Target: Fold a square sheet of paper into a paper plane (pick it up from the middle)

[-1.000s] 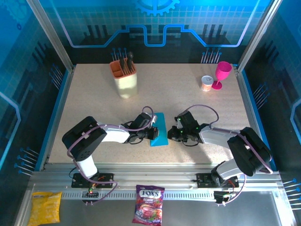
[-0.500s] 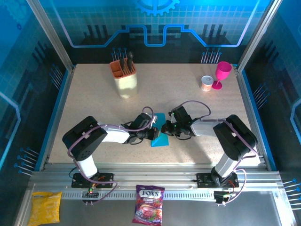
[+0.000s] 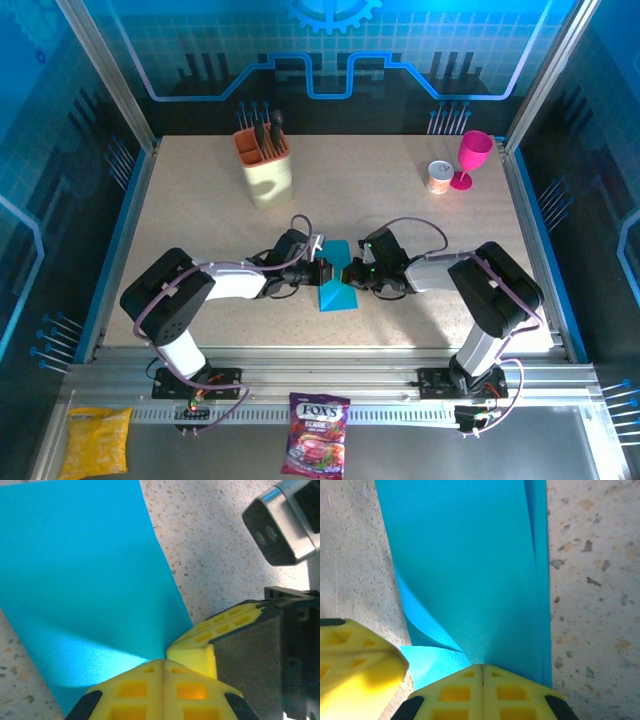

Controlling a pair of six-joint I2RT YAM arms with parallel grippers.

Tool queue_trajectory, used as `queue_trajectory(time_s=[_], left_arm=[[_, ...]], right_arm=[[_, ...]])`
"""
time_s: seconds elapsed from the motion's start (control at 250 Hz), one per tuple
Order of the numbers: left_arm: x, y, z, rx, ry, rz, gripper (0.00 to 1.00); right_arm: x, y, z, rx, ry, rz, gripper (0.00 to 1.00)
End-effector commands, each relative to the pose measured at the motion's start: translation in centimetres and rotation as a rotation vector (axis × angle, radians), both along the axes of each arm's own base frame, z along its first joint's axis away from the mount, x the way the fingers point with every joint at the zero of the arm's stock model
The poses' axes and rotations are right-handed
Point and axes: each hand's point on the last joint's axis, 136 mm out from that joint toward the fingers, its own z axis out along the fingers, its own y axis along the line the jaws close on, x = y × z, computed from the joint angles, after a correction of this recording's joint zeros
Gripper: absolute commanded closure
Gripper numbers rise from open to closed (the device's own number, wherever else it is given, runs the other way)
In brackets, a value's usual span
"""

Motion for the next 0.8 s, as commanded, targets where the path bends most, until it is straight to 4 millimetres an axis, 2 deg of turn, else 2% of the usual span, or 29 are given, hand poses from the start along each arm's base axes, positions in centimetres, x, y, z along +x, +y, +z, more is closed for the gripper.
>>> queue_trajectory(time_s=[0.0,0.152,0.523,0.683,0.799], left_arm=[[-0.6,-0.8,2.3,-0.068,-0.015,-0.025,1.00],[-1.7,-0.7,2.0,-0.059,-0.014,-0.038,1.00],[-2.2,0.5,-2.0,0.031,0.032,-0.017,1.00],[-2.4,0.8,-3.5,0.056,0.050,-0.015,1.00],[-2.6,0.9,-4.0,0.056,0.059,-0.013,1.00]], right_arm=[[-1.9,-1.3,-2.3,-0.069,0.079,-0.010,1.00],[-1.9,-1.2,-2.4,-0.067,0.081,-0.006,1.00],[-2.0,-0.9,-1.9,-0.055,0.077,0.009,1.00],[-1.7,-0.6,0.0,-0.034,0.045,0.026,1.00],[-1.6,-0.9,1.8,-0.037,0.012,0.027,0.94]])
